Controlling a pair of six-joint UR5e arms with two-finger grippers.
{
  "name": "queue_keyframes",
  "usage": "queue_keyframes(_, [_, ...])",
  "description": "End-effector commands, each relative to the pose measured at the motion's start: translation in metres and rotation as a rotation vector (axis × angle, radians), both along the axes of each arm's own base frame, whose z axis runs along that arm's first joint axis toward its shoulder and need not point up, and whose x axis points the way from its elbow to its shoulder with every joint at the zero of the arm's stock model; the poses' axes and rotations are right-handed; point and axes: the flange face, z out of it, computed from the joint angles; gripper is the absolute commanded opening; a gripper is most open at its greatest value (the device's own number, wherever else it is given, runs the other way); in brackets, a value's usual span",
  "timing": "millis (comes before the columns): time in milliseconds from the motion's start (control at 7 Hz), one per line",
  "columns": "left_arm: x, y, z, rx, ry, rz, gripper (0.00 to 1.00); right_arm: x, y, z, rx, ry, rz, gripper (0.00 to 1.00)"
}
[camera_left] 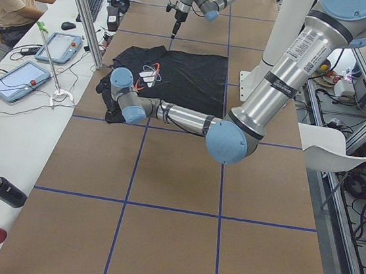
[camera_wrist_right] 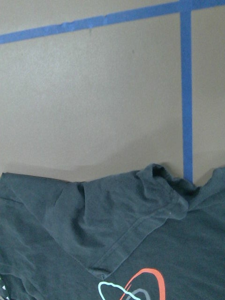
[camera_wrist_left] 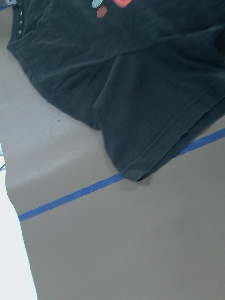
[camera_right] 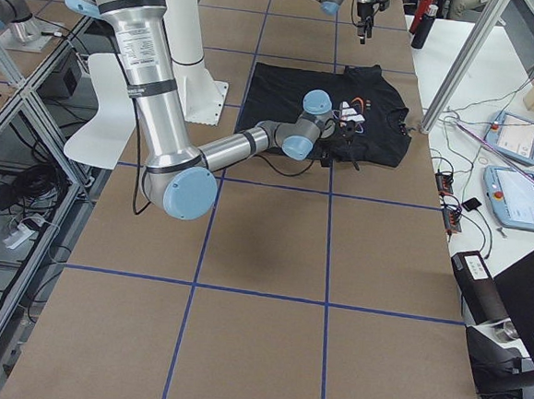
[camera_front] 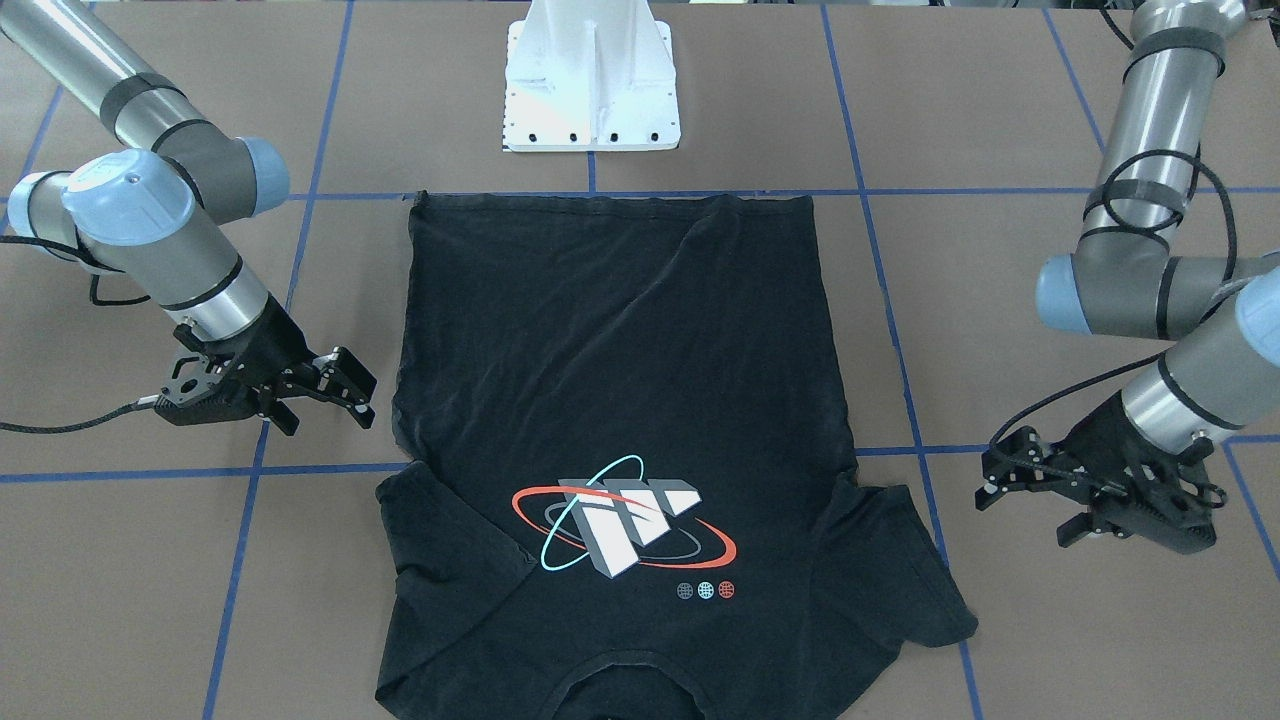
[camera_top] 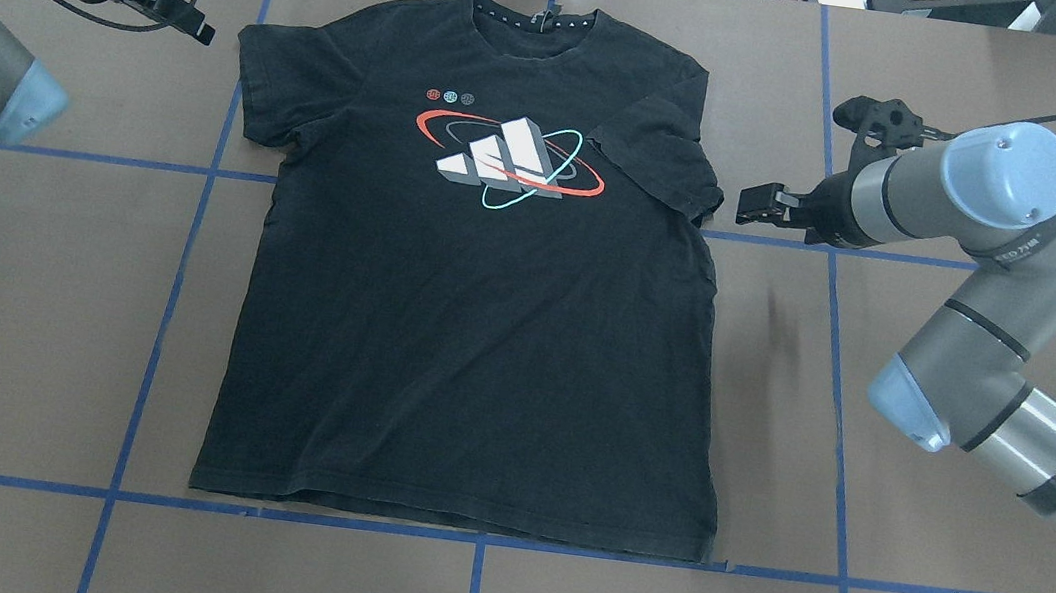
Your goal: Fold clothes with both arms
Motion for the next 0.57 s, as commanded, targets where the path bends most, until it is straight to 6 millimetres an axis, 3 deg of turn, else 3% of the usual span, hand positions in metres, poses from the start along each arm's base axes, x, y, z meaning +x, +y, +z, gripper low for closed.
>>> queue_keyframes(0, [0.019, -0.026, 0.009, 0.013, -0.017, -0.045, 0.90, 0.028, 0.019, 0.011, 0.027, 0.011, -0.008, 1.00])
queue_keyframes(286, [0.047, -0.043, 0.033, 0.034, -0.026, -0.077, 0.86, 0.031, 0.019, 0.021, 0.018, 0.024, -0.005, 1.00])
queue_keyframes(429, [0.066, -0.038, 0.034, -0.005, -0.020, -0.114, 0.76, 0.029, 0.019, 0.023, 0.025, 0.032, -0.005, 1.00])
